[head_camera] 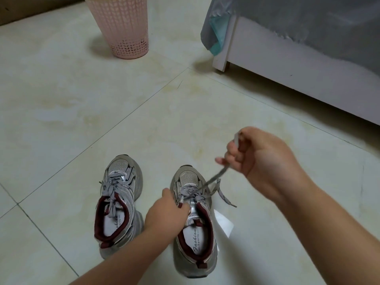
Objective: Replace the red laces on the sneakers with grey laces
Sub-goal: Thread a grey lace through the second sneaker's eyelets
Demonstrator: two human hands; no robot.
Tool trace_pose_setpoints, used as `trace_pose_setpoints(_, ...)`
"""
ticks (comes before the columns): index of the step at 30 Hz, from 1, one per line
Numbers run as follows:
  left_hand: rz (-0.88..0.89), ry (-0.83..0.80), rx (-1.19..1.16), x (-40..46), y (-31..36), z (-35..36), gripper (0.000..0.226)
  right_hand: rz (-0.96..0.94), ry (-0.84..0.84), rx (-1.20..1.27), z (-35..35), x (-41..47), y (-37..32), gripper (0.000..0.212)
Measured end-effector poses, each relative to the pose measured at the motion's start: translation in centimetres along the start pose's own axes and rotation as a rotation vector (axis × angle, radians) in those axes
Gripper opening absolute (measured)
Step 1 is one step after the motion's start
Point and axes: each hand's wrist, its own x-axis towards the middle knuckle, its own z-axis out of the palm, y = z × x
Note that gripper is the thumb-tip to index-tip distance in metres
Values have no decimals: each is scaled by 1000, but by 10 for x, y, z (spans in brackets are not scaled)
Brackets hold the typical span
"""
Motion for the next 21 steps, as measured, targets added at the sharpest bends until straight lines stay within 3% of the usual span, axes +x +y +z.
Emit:
trace_pose_setpoints(2,56,24,76,3,4,-2,22,7,28,-130,0,0,13,36)
trace_pose_setpoints(5,75,27,170,2,6,-3,26,-275,191,-640,-13,2,19,32)
trace_pose_setpoints(7,53,49,187,1,6,-2,28,-409,319,-813,-27,3,13,29)
trace_pose_setpoints(12,46,16,161,-3,11,-1,24,-465,505,-688,-49,6,-2,28)
trace_pose_setpoints(15,70,65,150,-11,12,-4,15,-501,467,-690,-41,4,1,28)
trace_pose_setpoints(16,127,125,175,-14,12,-8,18,-482,431,-665,-39,5,1,28)
trace_pose_setpoints(18,442,265,261,-19,11,-10,25,-387,375,-632,-36,10,-2,25)
trace_pose_setpoints(20,791,315,287,-24,16,-9,25,-277,330,-585,-36,15,-4,22)
trace_pose_setpoints(21,857,301,293,-25,21,-6,24,-238,312,-562,-37,16,-3,22)
